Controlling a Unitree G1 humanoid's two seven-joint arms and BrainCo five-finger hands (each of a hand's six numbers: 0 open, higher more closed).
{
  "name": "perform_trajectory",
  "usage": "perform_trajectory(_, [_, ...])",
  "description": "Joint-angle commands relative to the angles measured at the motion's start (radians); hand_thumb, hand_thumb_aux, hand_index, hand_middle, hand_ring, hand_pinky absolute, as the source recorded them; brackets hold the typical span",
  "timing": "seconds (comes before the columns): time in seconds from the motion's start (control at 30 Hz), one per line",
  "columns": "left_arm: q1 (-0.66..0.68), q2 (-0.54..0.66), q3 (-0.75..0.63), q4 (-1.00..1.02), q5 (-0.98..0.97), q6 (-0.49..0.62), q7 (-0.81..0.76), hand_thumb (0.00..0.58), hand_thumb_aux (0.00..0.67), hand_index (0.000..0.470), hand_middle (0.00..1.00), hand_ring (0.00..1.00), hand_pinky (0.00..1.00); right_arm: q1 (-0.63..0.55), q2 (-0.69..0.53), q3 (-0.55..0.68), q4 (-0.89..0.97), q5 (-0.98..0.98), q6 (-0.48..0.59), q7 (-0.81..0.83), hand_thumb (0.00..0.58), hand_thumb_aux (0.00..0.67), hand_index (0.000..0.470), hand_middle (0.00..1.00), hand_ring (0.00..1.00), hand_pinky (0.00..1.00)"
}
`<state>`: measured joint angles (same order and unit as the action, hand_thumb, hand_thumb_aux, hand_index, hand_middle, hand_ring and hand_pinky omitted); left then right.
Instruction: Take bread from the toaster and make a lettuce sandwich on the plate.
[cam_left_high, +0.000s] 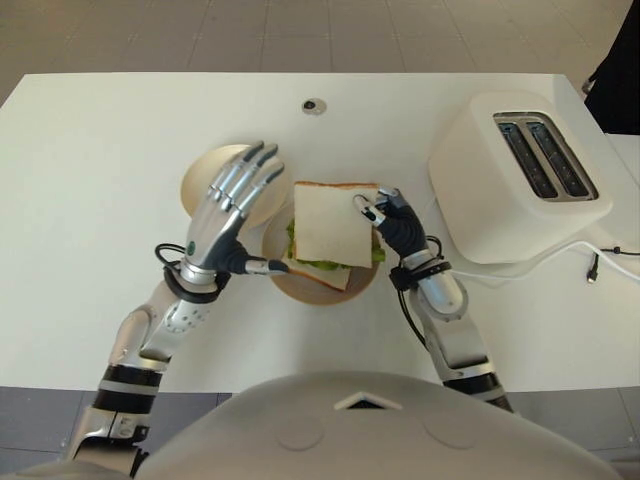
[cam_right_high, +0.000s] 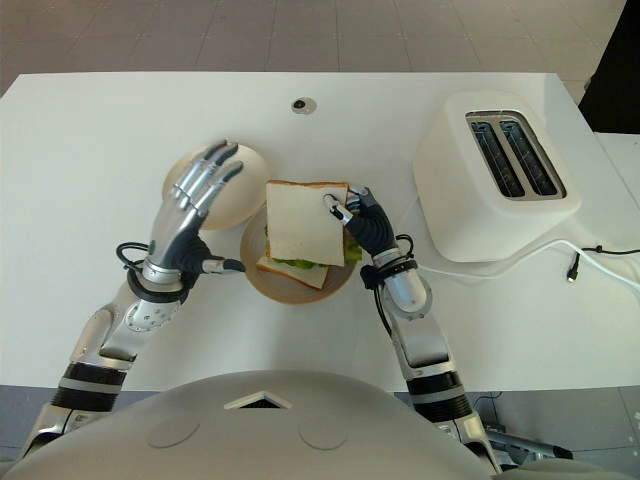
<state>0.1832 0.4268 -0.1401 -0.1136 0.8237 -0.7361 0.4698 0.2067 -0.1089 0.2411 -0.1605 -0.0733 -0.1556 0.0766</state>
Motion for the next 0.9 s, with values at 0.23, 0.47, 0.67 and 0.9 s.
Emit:
perform_trajectory(0.23, [-0.039,0.057,-0.167,0.110,0.106,-0.043,-0.143,0.164,0.102,0.072,0.00,0.00,0.00,0.087,-0.036,0.056,0.036,-0.266,-0.050,-0.113,0.580,0.670,0.470,1.00,1.00,1.00])
perform_trajectory(0.47, [-0.061,0.113,-0.285,0.318,0.056,-0.007,-0.346,0.403,0.300,0.210,0.00,0.00,0.00,0.065,-0.037,-0.007,0.040,-0.281,-0.052,-0.155,0.580,0.670,0.470,1.00,1.00,1.00])
perform_trajectory(0.67, [-0.094,0.135,-0.310,0.403,0.008,0.017,-0.395,0.441,0.342,0.240,0.00,0.00,0.00,0.027,-0.058,-0.065,0.035,-0.290,-0.077,-0.175,0.000,0.000,0.000,0.13,0.13,0.13])
perform_trajectory(0.9, [-0.137,0.120,-0.309,0.393,0.024,0.047,-0.347,0.100,0.060,0.042,0.00,0.00,0.00,-0.015,-0.171,-0.159,-0.038,-0.296,-0.230,-0.166,0.000,0.000,0.000,0.00,0.00,0.00])
